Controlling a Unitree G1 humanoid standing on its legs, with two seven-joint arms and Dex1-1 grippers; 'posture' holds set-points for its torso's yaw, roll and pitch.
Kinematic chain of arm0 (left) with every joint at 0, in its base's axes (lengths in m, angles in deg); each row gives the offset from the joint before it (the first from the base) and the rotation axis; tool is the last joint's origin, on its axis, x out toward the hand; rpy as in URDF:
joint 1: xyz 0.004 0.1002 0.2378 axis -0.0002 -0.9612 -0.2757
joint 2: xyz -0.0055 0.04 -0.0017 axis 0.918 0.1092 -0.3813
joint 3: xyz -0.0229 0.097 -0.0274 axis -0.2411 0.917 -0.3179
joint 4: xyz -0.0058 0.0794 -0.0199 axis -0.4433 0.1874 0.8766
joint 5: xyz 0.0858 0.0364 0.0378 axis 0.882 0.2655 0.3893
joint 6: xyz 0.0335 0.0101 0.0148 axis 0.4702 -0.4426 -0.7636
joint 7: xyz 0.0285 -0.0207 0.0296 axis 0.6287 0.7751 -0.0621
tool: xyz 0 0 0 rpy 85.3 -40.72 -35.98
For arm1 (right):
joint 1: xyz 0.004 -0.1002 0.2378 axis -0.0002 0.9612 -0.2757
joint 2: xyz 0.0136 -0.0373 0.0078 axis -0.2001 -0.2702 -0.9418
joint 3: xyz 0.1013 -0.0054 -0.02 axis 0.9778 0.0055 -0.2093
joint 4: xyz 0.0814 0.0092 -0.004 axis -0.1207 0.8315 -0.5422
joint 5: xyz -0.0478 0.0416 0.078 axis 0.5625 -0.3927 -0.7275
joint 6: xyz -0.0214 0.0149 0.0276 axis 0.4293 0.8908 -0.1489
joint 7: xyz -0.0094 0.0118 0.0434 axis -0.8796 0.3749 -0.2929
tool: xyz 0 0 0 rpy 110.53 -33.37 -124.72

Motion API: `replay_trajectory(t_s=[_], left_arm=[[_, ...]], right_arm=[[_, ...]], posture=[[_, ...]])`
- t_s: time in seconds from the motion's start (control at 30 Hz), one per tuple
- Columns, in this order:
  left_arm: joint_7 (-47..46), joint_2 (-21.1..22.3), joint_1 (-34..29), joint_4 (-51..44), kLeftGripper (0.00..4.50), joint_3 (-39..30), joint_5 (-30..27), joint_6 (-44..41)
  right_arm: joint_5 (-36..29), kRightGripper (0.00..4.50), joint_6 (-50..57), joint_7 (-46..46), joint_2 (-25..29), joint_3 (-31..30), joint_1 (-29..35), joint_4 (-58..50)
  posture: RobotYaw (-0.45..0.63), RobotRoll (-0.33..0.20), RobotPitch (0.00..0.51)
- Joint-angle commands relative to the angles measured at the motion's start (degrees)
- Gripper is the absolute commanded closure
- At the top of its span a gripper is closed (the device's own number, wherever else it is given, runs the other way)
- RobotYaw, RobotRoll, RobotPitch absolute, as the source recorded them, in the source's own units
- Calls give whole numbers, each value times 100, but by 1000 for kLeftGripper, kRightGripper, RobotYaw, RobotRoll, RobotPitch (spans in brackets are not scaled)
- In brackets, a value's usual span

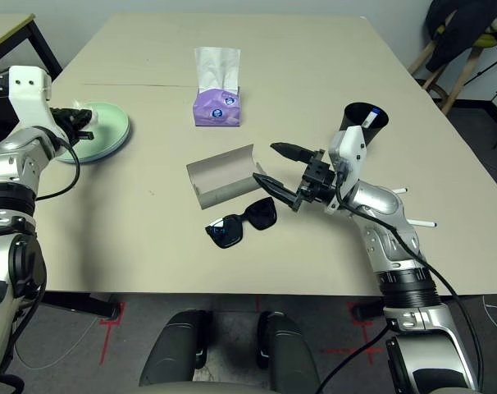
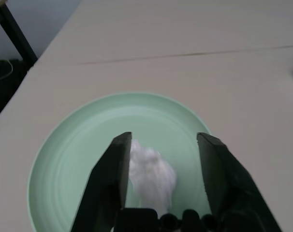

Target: Organize and tidy the items on the table.

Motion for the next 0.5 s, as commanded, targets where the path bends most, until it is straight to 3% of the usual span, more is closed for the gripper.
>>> replay_trajectory(t_s=[0.03, 0.1, 0.3, 0.5], left_arm=[[424, -97, -100, -86, 596, -23, -107, 262], [953, -136, -200, -323, 25, -60, -307, 331], [2094, -246, -573, -1216, 25, -227, -916, 258], [2972, -234, -1179, -2014, 25, 197, -897, 311]], right_arm=[[-12, 0, -88, 38, -9, 105, 57, 91], [-11, 0, -119, 49, -23, 106, 50, 156], [-16, 0, -193, 36, -88, 114, 78, 248], [-6, 0, -144, -1, -148, 51, 124, 117]], posture=[[149, 0, 113], [149, 0, 113], [155, 0, 109], [163, 0, 105]])
